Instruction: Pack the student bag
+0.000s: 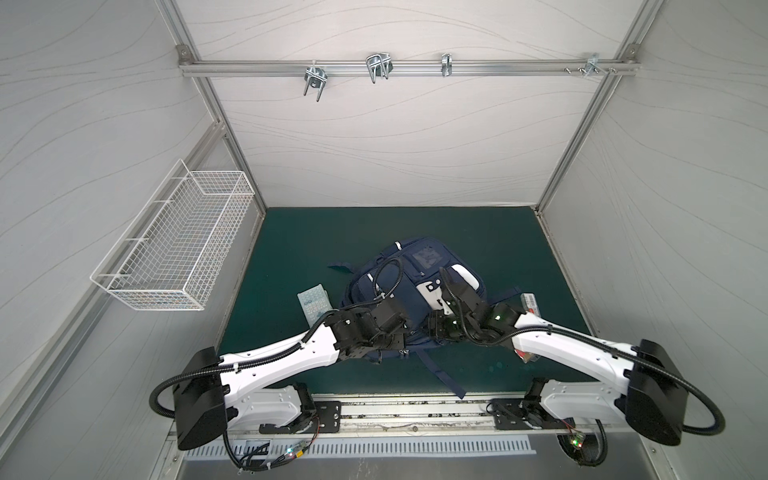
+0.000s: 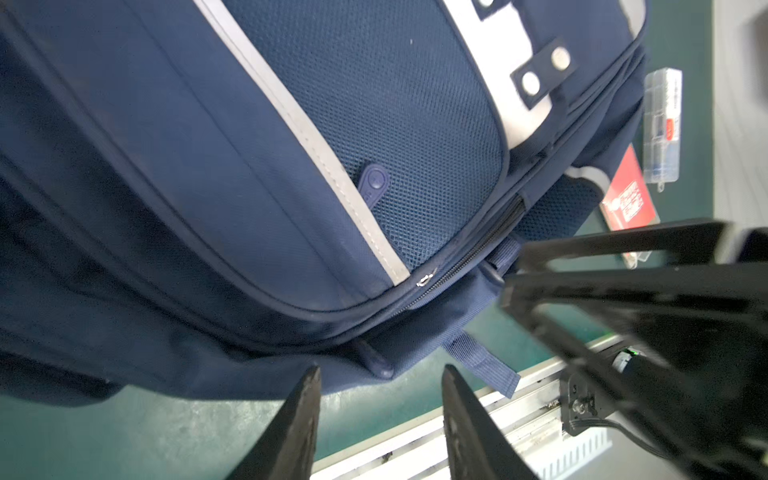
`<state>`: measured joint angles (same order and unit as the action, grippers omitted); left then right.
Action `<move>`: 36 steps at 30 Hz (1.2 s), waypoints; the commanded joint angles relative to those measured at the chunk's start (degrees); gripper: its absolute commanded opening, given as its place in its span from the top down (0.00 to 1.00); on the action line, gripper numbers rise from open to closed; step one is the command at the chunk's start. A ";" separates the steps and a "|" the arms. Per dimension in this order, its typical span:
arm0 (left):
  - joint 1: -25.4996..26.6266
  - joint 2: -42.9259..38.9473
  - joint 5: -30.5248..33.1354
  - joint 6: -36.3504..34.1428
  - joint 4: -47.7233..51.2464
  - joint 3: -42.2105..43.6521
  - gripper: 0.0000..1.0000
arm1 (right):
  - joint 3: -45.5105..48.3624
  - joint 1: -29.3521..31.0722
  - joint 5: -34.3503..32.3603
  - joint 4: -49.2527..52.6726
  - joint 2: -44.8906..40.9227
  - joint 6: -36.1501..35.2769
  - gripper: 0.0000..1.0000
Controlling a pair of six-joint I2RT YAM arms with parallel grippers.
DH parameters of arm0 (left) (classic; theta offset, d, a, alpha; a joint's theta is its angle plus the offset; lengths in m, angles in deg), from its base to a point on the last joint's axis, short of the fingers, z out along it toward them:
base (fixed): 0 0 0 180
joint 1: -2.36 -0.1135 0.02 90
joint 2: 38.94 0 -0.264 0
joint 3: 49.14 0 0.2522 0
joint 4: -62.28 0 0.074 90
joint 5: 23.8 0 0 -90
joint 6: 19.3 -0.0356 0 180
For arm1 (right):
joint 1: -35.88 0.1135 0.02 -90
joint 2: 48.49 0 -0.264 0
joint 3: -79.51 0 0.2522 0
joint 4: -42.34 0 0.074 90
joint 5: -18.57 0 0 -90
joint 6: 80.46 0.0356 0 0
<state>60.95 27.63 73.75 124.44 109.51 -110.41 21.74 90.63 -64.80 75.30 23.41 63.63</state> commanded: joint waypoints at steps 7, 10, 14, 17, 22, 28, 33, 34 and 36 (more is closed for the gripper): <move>0.12 -2.98 2.48 -0.71 -5.57 3.17 0.51 | -1.93 1.86 -1.10 -10.74 8.38 9.47 0.46; 0.08 -2.67 2.18 -1.78 -6.86 3.62 0.52 | -3.26 1.48 -1.92 -10.96 9.97 9.65 0.49; 0.17 -2.54 3.90 -2.80 -8.29 4.36 0.52 | -3.55 0.13 -2.28 -10.76 10.39 11.12 0.56; 0.12 -2.14 4.42 -3.59 -8.48 4.14 0.53 | -4.55 0.02 -3.96 -8.56 9.72 10.88 0.56; 0.08 -1.49 5.27 -3.89 -7.90 3.56 0.53 | -8.38 0.37 -9.50 2.97 7.88 9.36 0.51; -0.12 -0.99 5.66 -3.99 -7.99 3.65 0.53 | -7.32 -1.93 -6.67 0.67 11.01 10.69 0.57; -0.93 -0.87 4.67 -3.81 -8.29 4.14 0.53 | -7.67 -2.09 -5.32 -1.11 14.32 12.48 0.56; -1.01 -0.99 4.67 -3.97 -8.44 4.26 0.53 | -7.78 -2.18 -5.42 -1.02 14.64 12.76 0.54; -1.35 -1.10 4.58 -4.16 -8.47 4.46 0.52 | -7.76 -2.18 -5.38 -0.77 15.32 13.72 0.50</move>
<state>60.19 26.58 77.53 120.88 102.45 -105.86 14.20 88.72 -69.81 74.32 36.29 74.58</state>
